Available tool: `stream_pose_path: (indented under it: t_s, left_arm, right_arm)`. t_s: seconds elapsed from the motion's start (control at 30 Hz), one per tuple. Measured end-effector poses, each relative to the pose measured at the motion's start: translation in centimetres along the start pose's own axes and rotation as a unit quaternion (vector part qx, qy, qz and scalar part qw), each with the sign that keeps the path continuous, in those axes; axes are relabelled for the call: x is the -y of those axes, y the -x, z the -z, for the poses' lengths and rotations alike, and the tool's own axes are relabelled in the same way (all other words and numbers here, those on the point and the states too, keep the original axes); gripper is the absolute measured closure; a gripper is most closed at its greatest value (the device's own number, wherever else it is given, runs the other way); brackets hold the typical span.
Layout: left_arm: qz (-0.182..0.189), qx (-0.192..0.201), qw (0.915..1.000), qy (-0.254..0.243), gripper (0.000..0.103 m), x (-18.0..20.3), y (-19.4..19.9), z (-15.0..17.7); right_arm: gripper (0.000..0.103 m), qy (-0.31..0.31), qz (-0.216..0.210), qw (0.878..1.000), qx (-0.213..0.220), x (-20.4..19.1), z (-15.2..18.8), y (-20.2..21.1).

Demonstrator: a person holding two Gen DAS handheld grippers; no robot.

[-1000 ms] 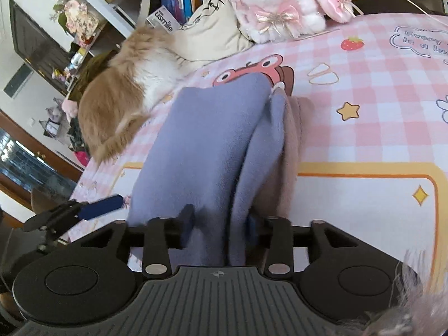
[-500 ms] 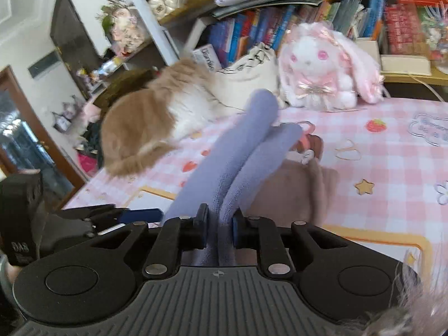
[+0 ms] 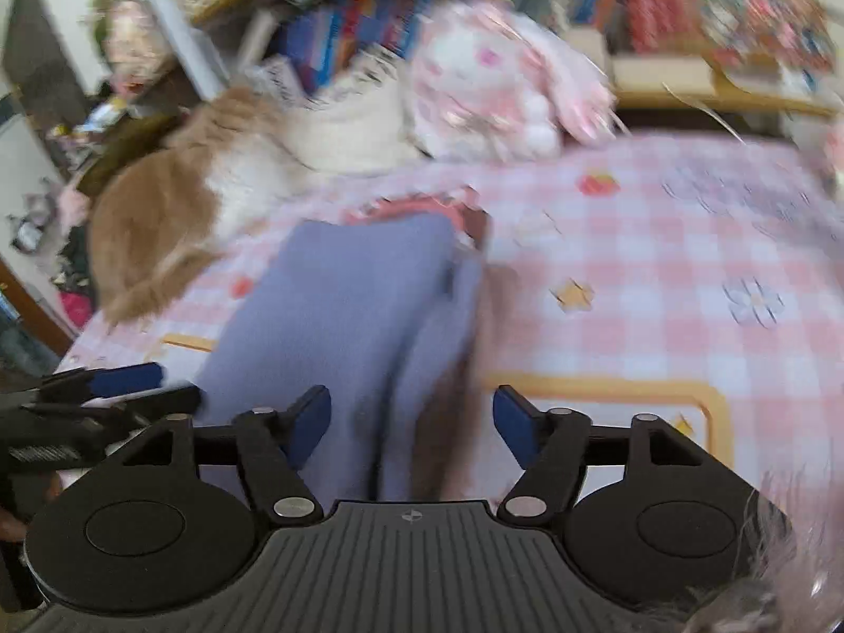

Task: Fold clothes
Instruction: 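Lower the folded edge onto the sweater with both grippers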

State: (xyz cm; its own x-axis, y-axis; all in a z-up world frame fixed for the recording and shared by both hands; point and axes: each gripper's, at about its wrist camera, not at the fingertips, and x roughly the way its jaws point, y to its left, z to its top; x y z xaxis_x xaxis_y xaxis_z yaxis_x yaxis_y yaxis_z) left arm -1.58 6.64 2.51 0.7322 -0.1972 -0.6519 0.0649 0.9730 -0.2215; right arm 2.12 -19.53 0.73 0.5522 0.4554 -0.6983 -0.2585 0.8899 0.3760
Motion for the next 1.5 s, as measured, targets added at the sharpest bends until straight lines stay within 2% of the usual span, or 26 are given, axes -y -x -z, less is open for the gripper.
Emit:
stream_pose_path:
  t_s: [0.03,0.13,0.23,0.3,0.33,0.37,0.43,0.53,0.6,0.67,0.8,0.87,0.9,0.93,1.0,1.03,1.1,1.13,1.2,1.27,1.33,1.37,1.5]
  left_arm:
    - [-0.002,-0.004,0.9998,0.019,0.017,-0.4,-0.2,-0.1]
    - [-0.011,-0.019,0.9988,0.045,0.017,-1.1,-1.5,-0.5]
    - [0.014,-0.042,0.996,0.077,0.017,-1.9,-3.2,-0.9]
    - [0.03,-0.056,0.9917,0.112,0.017,-2.6,-4.2,-1.2]
    - [0.037,-0.061,0.9893,0.127,0.018,-2.8,-4.6,-1.1]
    - [0.046,-0.068,0.9861,0.144,0.024,-3.1,-5.0,-1.0]
    - [0.057,-0.066,0.9839,0.156,0.034,-3.0,-5.2,-0.9]
    - [0.041,-0.053,0.9923,0.104,0.049,-1.4,-4.3,-1.1]
    - [0.022,-0.047,0.9969,0.06,0.051,0.0,-3.5,-1.3]
    - [0.008,-0.044,0.9983,0.038,0.048,0.6,-3.1,-1.1]
    - [0.034,-0.07,0.9921,0.099,0.035,-1.7,-3.7,-1.3]
    - [0.051,-0.097,0.9851,0.133,0.024,-3.0,-4.2,-1.5]
    - [0.064,-0.116,0.9793,0.154,0.024,-3.7,-4.7,-1.4]
    - [0.076,-0.127,0.9743,0.17,0.023,-4.2,-5.1,-1.4]
    - [0.089,-0.129,0.9711,0.18,0.024,-4.7,-5.3,-1.4]
    - [0.089,-0.131,0.9719,0.174,0.024,-4.5,-5.4,-1.5]
    - [0.092,-0.134,0.9736,0.16,0.041,-3.9,-5.5,-1.5]
    - [0.09,-0.13,0.9749,0.157,0.044,-3.5,-5.4,-1.6]
    - [0.077,-0.112,0.9837,0.118,0.05,-2.3,-4.8,-1.7]
    - [0.065,-0.097,0.9903,0.075,0.051,-1.0,-3.9,-1.8]
    - [0.056,-0.098,0.9922,0.053,0.05,-0.3,-3.5,-1.8]
    - [0.06,-0.107,0.9909,0.056,0.047,-0.5,-3.6,-1.7]
    - [0.083,-0.13,0.9825,0.105,0.038,-2.8,-4.4,-1.6]
  right_arm:
    - [0.037,-0.015,0.002,1.0,-0.011,0.5,0.0,-0.3]
    - [0.037,-0.095,-0.035,0.994,-0.046,2.2,0.2,-1.4]
    - [0.039,-0.142,-0.065,0.986,-0.058,2.8,0.0,-2.2]
    - [0.044,-0.152,-0.067,0.984,-0.061,2.7,-0.3,-2.7]
    - [0.053,-0.153,-0.066,0.984,-0.062,2.5,-0.5,-2.9]
    - [0.056,-0.145,-0.061,0.985,-0.064,2.2,-0.6,-3.0]
    - [0.069,-0.117,-0.053,0.99,-0.059,1.3,-0.7,-3.0]
    - [0.075,-0.007,-0.026,0.999,-0.018,-1.4,-0.5,-1.8]
    - [0.076,0.064,-0.015,0.998,0.016,-3.1,0.2,-0.8]
    - [0.075,0.064,-0.018,0.998,0.015,-3.2,0.6,-0.6]
    - [0.058,-0.049,-0.034,0.998,-0.03,-0.1,0.3,-1.8]
    - [0.052,-0.101,-0.044,0.993,-0.042,1.1,0.2,-2.1]
    - [0.047,-0.127,-0.05,0.989,-0.049,1.7,0.1,-2.2]
    - [0.047,-0.153,-0.055,0.985,-0.055,2.3,0.0,-2.4]
    - [0.048,-0.17,-0.059,0.982,-0.06,2.5,-0.2,-2.6]
    - [0.052,-0.168,-0.059,0.982,-0.061,2.2,-0.3,-2.7]
    - [0.064,-0.154,-0.053,0.985,-0.063,1.5,-0.3,-3.0]
    - [0.07,-0.135,-0.045,0.988,-0.058,1.0,-0.3,-2.9]
    - [0.074,-0.07,-0.017,0.997,-0.029,-0.8,-0.4,-2.1]
    - [0.075,0.001,0.011,1.0,-0.003,-2.6,-0.2,-1.3]
    - [0.074,0.019,0.017,1.0,-0.006,-3.1,0.2,-1.2]
    - [0.073,0.001,0.011,1.0,-0.019,-2.4,0.3,-1.4]
    - [0.056,-0.118,-0.025,0.992,-0.048,1.1,0.5,-2.0]
